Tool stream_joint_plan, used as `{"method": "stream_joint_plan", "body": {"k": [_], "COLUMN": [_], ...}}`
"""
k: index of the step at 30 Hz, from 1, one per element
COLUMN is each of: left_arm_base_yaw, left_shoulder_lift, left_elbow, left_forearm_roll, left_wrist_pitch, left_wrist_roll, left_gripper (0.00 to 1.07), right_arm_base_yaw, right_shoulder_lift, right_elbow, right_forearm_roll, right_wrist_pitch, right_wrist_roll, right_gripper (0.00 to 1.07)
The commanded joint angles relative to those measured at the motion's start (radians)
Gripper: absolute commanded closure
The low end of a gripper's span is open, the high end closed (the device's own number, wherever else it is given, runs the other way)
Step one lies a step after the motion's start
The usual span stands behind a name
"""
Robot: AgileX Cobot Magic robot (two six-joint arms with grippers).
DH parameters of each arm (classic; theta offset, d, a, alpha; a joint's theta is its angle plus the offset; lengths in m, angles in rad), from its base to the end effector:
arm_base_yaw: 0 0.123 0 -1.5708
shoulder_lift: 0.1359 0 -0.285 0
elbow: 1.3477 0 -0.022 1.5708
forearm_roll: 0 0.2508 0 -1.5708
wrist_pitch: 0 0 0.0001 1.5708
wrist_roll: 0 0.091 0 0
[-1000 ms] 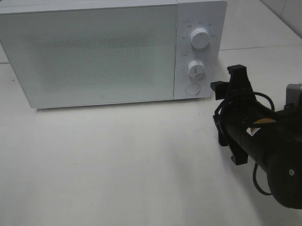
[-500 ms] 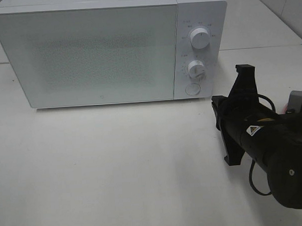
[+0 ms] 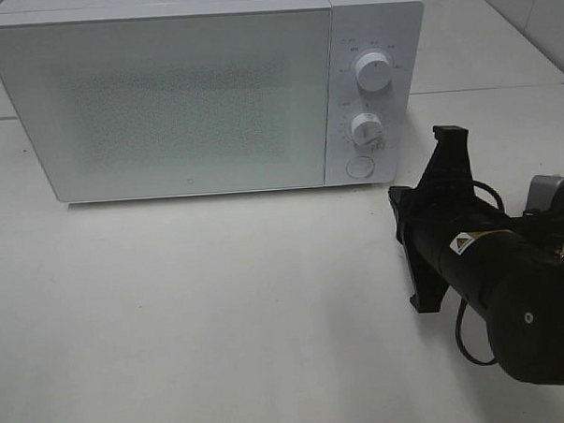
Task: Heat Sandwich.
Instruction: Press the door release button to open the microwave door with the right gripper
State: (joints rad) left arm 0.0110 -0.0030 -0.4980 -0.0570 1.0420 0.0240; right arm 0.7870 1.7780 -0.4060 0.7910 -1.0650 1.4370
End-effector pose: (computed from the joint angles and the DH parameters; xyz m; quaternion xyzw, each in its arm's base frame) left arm -0.0043 -0.0045 0.2784 0.0064 0.8477 -0.0192 0.5301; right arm 0.2193 0.1399 0.1304 0.5677 0.5686 0.4526 0.3867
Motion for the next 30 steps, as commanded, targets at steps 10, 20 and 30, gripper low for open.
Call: {"method": "stream_joint_plan", "body": {"k": [10, 20, 30], "left_arm_base_yaw": [0.001, 0.001, 0.001], "left_shoulder_lift": [-0.027, -0.027, -0.027], "left_elbow": [0.003, 0.003, 0.003], "left_forearm_roll": [-0.008, -0.008, -0.008], "left_wrist_pitch": [-0.007, -0.007, -0.007], "left_wrist_roll": [-0.001, -0.001, -0.001], "left_gripper": [0.07, 0.07, 0.07], "right_arm_base_yaw": [-0.110, -0.183, -0.230], "right_shoulder_lift": [0.112, 0.185, 0.256], "right_elbow": [-0.086, -0.190, -0.309], "right_forearm_roll": [-0.129, -0.219, -0.259], "right_wrist_pitch": [0.038, 0.112, 0.150], "right_wrist_roll": [0.041, 0.045, 0.005], "right_gripper": [1.07, 1.07, 1.07]}}
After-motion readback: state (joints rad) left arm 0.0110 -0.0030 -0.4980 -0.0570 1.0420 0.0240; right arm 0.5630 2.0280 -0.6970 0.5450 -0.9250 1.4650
